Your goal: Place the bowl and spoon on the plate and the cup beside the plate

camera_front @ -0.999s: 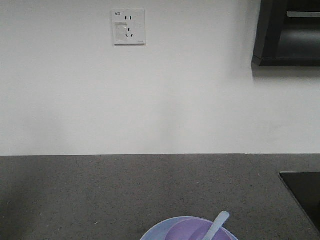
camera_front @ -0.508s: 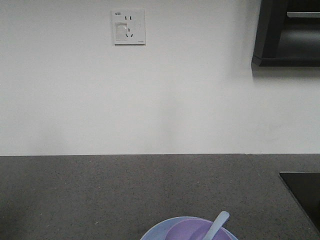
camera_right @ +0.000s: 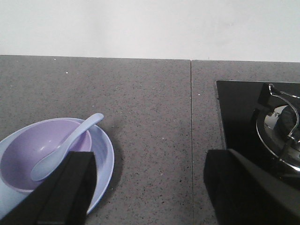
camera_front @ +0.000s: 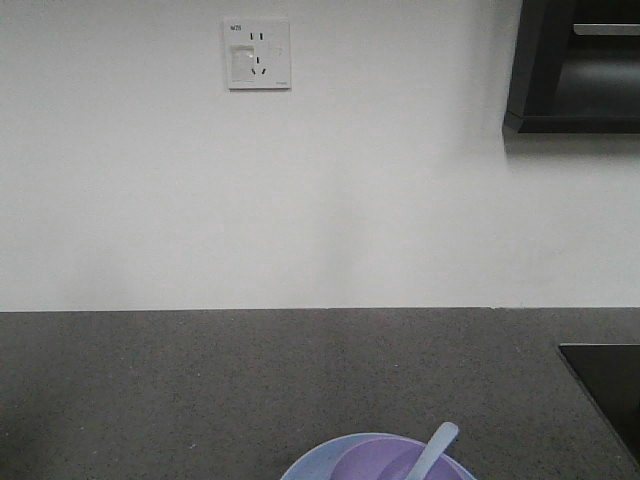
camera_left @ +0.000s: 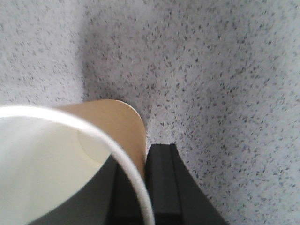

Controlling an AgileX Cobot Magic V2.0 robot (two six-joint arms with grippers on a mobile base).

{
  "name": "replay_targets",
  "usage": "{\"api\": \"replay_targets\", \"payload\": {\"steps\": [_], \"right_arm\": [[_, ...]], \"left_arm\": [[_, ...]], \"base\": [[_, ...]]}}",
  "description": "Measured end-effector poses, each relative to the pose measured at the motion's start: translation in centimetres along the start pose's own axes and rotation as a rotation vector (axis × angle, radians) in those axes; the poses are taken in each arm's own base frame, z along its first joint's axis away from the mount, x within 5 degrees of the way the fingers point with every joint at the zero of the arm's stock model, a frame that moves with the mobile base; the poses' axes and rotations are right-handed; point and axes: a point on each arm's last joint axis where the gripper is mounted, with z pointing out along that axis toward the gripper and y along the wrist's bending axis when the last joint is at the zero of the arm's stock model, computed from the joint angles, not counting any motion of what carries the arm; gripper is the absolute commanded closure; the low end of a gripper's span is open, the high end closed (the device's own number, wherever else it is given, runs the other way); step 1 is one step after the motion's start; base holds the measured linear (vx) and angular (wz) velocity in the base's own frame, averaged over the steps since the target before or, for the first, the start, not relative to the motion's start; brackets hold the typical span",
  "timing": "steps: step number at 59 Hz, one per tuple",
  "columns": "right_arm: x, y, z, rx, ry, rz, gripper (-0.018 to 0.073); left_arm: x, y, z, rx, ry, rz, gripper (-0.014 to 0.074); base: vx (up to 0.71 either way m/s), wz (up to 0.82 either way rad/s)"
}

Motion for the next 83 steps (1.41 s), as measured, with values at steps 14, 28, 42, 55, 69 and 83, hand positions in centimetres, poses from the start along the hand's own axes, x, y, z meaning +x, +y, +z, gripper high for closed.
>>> {"api": "replay_targets", "payload": {"steps": [14,28,42,55,69,83], "right_arm": [[0.0,0.0,0.0,0.000,0.000,0.000,0.0014],[0.0,0.0,0.0,-0.003,0.001,0.003,0.0014],[0.0,0.0,0.0,-0.003,0.001,0.003,0.0014],[0.0,0.0,0.0,-0.003,0.001,0.003,0.0014],[0.0,0.0,0.0,-0.003,0.001,0.003,0.0014],[0.0,0.0,0.0,-0.003,0.001,0.003,0.0014]], "left_arm": [[-3.1,0.0,-5.3,0.065,-0.170,-0.033,0.0597],[-5.6,-3.9,-11.5,0.312,-0.384,0.055,0.0596],[-6.7,-10.4,-11.0,0.441,-0.323,0.210,0.0596],[-6.6,-17.6,-7.6,0.484,-0.175,0.388,0.0596],[-5.4,-22.4,-4.5,0.469,-0.038,0.549,0.0592],[-4.9,-23.8,-3.6,0.464,0.002,0.610,0.0549]], "base": [[0.00,0.00],[0.00,0.00],[0.00,0.00],[0.00,0.00],[0.00,0.00],[0.00,0.00]]}}
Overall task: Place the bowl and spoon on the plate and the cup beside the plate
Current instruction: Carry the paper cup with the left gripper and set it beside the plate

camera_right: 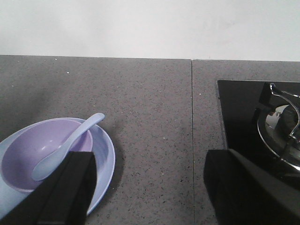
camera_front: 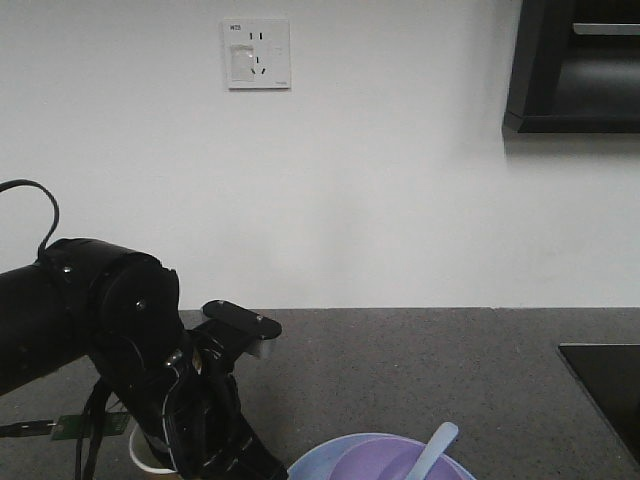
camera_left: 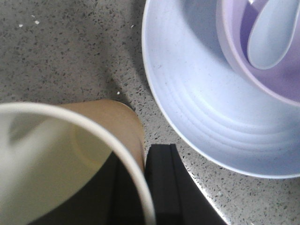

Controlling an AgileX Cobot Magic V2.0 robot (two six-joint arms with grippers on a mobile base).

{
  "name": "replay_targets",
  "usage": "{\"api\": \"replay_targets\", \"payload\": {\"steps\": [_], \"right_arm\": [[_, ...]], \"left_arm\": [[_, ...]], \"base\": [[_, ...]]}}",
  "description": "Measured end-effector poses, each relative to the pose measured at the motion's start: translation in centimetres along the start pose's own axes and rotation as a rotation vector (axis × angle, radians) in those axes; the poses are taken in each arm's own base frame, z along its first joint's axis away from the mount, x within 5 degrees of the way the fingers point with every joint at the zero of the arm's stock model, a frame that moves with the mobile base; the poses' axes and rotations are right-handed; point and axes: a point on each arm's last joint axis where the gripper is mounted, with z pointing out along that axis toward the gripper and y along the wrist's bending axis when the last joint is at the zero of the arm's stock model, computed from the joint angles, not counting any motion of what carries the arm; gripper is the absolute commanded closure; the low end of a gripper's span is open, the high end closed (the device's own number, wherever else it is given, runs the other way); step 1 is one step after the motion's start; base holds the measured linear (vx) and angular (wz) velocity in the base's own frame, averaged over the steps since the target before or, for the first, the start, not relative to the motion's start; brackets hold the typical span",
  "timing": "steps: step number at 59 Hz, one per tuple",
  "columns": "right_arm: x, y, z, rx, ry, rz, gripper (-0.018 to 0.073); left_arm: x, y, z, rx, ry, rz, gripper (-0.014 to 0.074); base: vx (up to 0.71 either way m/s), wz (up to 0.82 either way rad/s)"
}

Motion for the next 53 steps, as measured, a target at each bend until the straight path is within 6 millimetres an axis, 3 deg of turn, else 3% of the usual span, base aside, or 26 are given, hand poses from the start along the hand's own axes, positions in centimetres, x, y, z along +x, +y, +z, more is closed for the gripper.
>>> {"api": "replay_targets", "payload": {"steps": [9,25,32,44,53], "right_arm": [[0.0,0.0,0.0,0.000,0.000,0.000,0.0014],[0.0,0.0,0.0,0.000,0.000,0.000,0.0014],[0.0,0.0,0.0,0.000,0.000,0.000,0.0014],[0.0,0.0,0.0,0.000,0.000,0.000,0.0014],[0.0,0.0,0.0,0.001,0.003,0.000,0.0014]], "left_arm": [[0.0,0.0,0.0,-0.001,0.002,0.000,0.0450],[0.1,0.0,-0.1,-0.002,0.002,0.001,0.0131],[0.1,-0.1,-0.9,-0.004,-0.033,0.003,0.0043],[0.5,-0.4,-5.1,-0.016,-0.224,0.016,0.0011],[2.0,-0.3,-10.1,-0.095,-0.417,0.055,0.0045]], "base": [[0.00,0.00],[0.00,0.00],[0.00,0.00],[0.00,0.00],[0.00,0.00]]}}
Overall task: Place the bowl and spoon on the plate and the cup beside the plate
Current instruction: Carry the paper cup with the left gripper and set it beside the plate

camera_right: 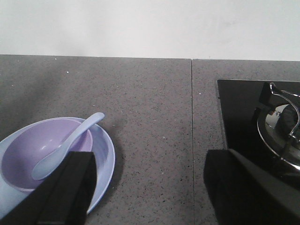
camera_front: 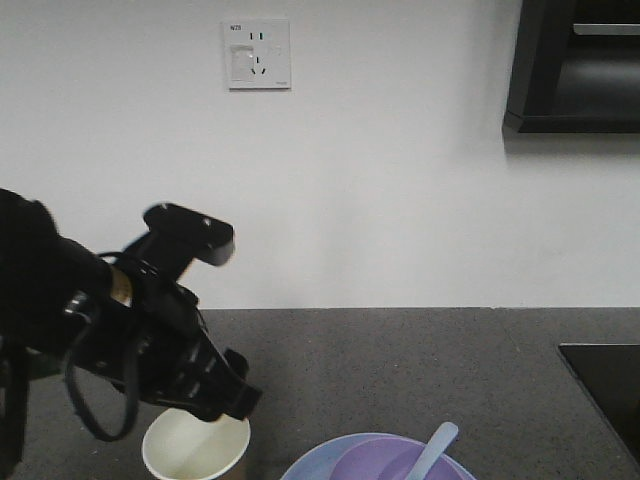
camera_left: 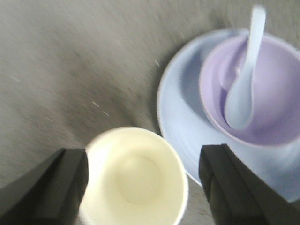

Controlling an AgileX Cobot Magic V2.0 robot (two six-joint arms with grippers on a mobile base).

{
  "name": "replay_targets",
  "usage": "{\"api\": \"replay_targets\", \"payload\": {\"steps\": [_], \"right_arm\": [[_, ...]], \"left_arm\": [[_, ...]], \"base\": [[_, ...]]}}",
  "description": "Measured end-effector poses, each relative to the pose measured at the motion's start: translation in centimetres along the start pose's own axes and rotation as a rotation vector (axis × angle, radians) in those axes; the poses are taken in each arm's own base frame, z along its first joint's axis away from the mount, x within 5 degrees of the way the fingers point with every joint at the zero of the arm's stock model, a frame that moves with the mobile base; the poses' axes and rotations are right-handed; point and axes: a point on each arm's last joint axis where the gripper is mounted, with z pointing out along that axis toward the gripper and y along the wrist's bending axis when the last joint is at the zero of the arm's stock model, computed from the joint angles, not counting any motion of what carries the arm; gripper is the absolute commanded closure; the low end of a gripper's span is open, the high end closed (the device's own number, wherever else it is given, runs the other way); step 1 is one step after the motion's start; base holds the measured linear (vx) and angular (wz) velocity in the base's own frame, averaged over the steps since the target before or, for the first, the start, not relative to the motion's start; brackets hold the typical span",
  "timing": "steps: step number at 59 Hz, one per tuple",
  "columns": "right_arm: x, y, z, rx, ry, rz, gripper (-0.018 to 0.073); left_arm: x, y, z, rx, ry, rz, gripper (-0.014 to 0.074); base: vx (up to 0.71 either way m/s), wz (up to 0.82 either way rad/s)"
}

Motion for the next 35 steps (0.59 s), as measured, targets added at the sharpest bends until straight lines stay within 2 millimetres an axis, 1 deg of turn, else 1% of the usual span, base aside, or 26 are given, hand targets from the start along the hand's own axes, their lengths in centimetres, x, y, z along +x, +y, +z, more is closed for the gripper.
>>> {"api": "replay_targets", "payload": {"steps": [3,5,10,11,13,14,15,16,17,18,20,22,23,24,26,28,30,31,35], "right_arm": [[0.0,0.0,0.0,0.001,0.002,0.000,0.0014],[0.0,0.0,0.0,0.001,0.003,0.000,0.0014],[0.0,0.0,0.0,0.001,0.003,0.000,0.0014],[0.0,0.0,0.0,0.001,0.003,0.000,0.0014],[0.0,0.0,0.0,0.001,0.003,0.000,0.0014],[0.0,0.0,0.0,0.001,0.003,0.000,0.0014],[0.0,0.0,0.0,0.001,0.003,0.000,0.0014],[0.0,0.0,0.0,0.001,0.003,0.000,0.0014],[0.0,0.0,0.0,0.001,0.003,0.000,0.0014],[0.0,0.0,0.0,0.001,0.003,0.000,0.0014],[0.0,0.0,0.0,0.001,0.003,0.000,0.0014],[0.0,0.0,0.0,0.001,0.003,0.000,0.0014],[0.0,0.0,0.0,0.001,0.003,0.000,0.0014],[0.0,0.0,0.0,0.001,0.003,0.000,0.0014],[0.0,0.0,0.0,0.001,0.003,0.000,0.0014],[0.0,0.0,0.0,0.001,0.003,0.000,0.0014],[0.0,0.0,0.0,0.001,0.003,0.000,0.0014],[0.0,0.0,0.0,0.001,0.003,0.000,0.0014],[0.0,0.0,0.0,0.001,0.003,0.000,0.0014]], "left_arm": [[0.0,0.3,-1.6,-0.040,-0.053,0.022,0.0071],[0.1,0.5,-3.4,-0.071,-0.105,0.033,0.0096],[0.5,1.0,-6.7,-0.139,-0.206,0.020,0.0166],[0.8,1.1,-7.6,-0.149,-0.237,0.018,0.0181],[1.2,1.2,-8.6,-0.167,-0.271,0.005,0.0219],[1.6,1.2,-9.5,-0.173,-0.297,0.000,0.0244],[1.8,1.2,-9.6,-0.177,-0.303,-0.003,0.0260],[2.5,1.3,-10.5,-0.184,-0.331,-0.008,0.0286],[2.7,1.3,-10.5,-0.187,-0.332,-0.010,0.0303],[3.3,1.3,-10.9,-0.192,-0.348,-0.011,0.0339],[4.8,1.2,-11.9,-0.197,-0.376,-0.013,0.0375],[6.0,1.2,-12.2,-0.197,-0.390,-0.013,0.0431],[6.3,1.1,-11.9,-0.197,-0.389,-0.012,0.0449],[7.1,1.1,-12.3,-0.197,-0.400,-0.012,0.0465],[8.3,1.0,-12.2,-0.196,-0.402,-0.011,0.0506],[9.2,0.9,-12.3,-0.194,-0.420,-0.008,0.0542],[9.7,0.9,-12.4,-0.193,-0.433,-0.006,0.0574],[10.5,0.9,-12.5,-0.192,-0.444,-0.005,0.0597],[11.6,0.8,-12.9,-0.190,-0.475,-0.005,0.0605]], "base": [[0.00,0.00],[0.00,0.00],[0.00,0.00],[0.00,0.00],[0.00,0.00],[0.00,0.00],[0.00,0.00],[0.00,0.00],[0.00,0.00],[0.00,0.00],[0.00,0.00],[0.00,0.00],[0.00,0.00],[0.00,0.00],[0.00,0.00],[0.00,0.00],[0.00,0.00],[0.00,0.00],[0.00,0.00]]}}
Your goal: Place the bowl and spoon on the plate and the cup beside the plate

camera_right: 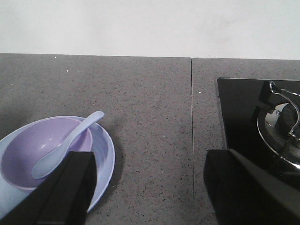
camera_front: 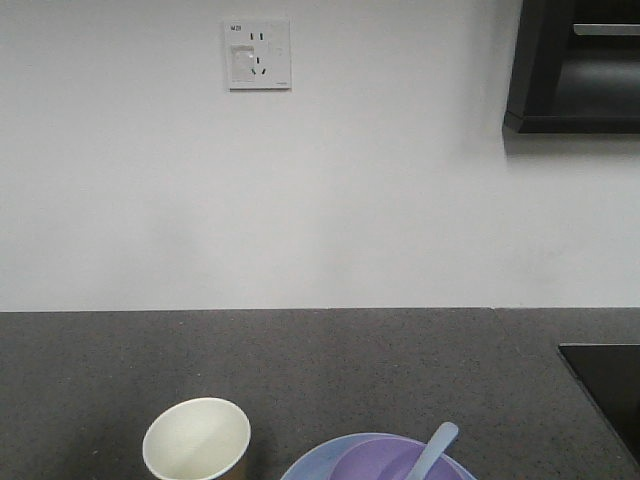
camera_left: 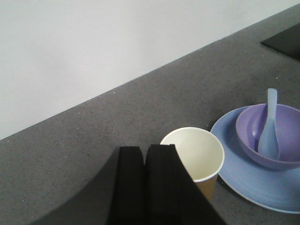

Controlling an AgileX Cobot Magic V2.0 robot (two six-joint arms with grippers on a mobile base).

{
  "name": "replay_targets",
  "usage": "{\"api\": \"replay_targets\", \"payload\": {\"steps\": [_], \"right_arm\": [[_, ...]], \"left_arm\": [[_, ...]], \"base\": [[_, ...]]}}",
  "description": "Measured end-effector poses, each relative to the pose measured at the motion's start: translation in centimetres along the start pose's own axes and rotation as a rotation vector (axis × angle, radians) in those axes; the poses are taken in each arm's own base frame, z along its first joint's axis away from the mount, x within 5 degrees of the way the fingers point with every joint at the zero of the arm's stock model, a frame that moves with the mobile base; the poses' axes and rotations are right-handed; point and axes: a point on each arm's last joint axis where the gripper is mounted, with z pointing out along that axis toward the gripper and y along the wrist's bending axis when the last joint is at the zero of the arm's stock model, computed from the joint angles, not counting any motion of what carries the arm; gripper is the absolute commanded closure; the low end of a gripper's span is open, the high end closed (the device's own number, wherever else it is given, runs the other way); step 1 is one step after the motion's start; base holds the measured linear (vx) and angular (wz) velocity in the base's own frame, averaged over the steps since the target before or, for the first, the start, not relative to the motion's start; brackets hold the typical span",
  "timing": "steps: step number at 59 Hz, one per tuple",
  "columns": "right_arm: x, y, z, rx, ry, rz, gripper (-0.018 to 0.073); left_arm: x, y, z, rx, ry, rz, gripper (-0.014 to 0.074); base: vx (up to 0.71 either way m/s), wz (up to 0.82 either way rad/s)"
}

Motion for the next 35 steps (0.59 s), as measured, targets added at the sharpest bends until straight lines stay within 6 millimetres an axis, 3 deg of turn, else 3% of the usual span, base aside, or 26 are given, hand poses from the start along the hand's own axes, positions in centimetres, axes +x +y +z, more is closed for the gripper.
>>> {"api": "replay_targets", "payload": {"steps": [15,35], "right_arm": [[0.0,0.0,0.0,0.000,0.000,0.000,0.0014],[0.0,0.0,0.0,0.000,0.000,0.000,0.0014]], "left_arm": [[1.4,0.3,-2.4,-0.008,-0.023,-0.010,0.0603],[1.5,0.4,-2.5,-0.013,-0.015,-0.010,0.0603]], "base": [[0.00,0.00],[0.00,0.00]]}}
